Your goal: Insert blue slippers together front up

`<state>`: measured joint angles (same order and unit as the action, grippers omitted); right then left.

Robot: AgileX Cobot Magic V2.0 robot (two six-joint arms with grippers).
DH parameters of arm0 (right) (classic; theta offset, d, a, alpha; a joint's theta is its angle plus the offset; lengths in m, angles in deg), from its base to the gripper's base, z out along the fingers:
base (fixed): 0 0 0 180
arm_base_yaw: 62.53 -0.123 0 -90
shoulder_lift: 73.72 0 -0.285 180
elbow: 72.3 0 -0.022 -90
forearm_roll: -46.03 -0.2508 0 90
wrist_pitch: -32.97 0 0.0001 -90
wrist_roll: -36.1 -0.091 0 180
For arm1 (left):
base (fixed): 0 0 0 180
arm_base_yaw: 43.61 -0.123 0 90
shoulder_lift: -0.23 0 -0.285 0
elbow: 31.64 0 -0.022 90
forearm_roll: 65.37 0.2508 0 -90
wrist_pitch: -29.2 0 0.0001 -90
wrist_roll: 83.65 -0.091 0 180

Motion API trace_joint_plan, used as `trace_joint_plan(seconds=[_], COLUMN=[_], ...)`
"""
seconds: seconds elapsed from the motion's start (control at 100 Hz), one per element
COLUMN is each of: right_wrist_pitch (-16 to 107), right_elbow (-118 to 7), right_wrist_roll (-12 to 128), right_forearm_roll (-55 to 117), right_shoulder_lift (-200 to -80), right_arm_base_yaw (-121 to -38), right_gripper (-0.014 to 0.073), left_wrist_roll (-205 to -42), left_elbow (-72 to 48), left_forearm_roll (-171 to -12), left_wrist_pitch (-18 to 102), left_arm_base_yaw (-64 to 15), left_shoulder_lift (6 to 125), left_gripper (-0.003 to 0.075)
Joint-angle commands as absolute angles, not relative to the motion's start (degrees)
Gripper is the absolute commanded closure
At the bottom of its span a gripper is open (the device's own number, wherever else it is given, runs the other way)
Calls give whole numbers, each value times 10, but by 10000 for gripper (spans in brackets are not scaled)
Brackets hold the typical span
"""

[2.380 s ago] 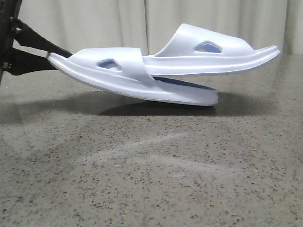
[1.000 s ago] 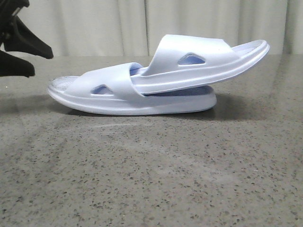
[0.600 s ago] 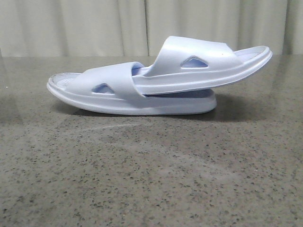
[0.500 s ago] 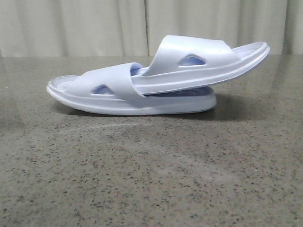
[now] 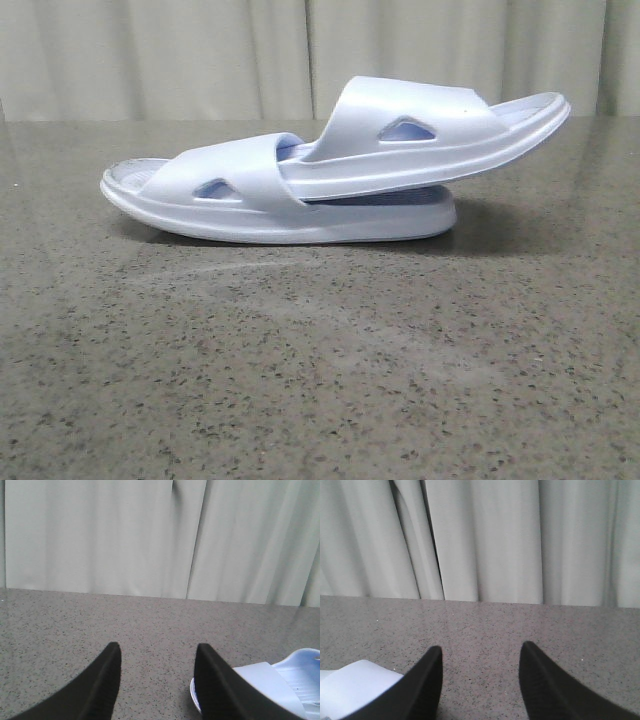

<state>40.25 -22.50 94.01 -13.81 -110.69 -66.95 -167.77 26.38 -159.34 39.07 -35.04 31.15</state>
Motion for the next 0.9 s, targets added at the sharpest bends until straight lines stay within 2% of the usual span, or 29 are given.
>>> trace_joint_plan(seconds=[0.0, 0.26, 0.58, 0.89], right_wrist_pitch=[385, 407, 436, 401], right_elbow=[-235, -220, -142, -124], right_wrist_roll=[949, 949, 949, 949], right_forearm_roll=[-136, -112, -105, -105], right_shoulder_lift=[-1098, -1023, -914, -909], right_arm_base_yaw=[-670, -670, -669, -669], right_gripper=[295, 295, 295, 298], left_wrist_roll=[-1678, -1678, -1678, -1678], left_elbow=[267, 300, 302, 302], left_forearm_roll=[-1589, -1573, -1573, -1573], left_wrist_pitch=[392, 381, 382, 381], left_arm_base_yaw=[-346, -346, -346, -346], left_shoulder_lift=[284, 255, 255, 255], left_gripper=[424, 423, 423, 437])
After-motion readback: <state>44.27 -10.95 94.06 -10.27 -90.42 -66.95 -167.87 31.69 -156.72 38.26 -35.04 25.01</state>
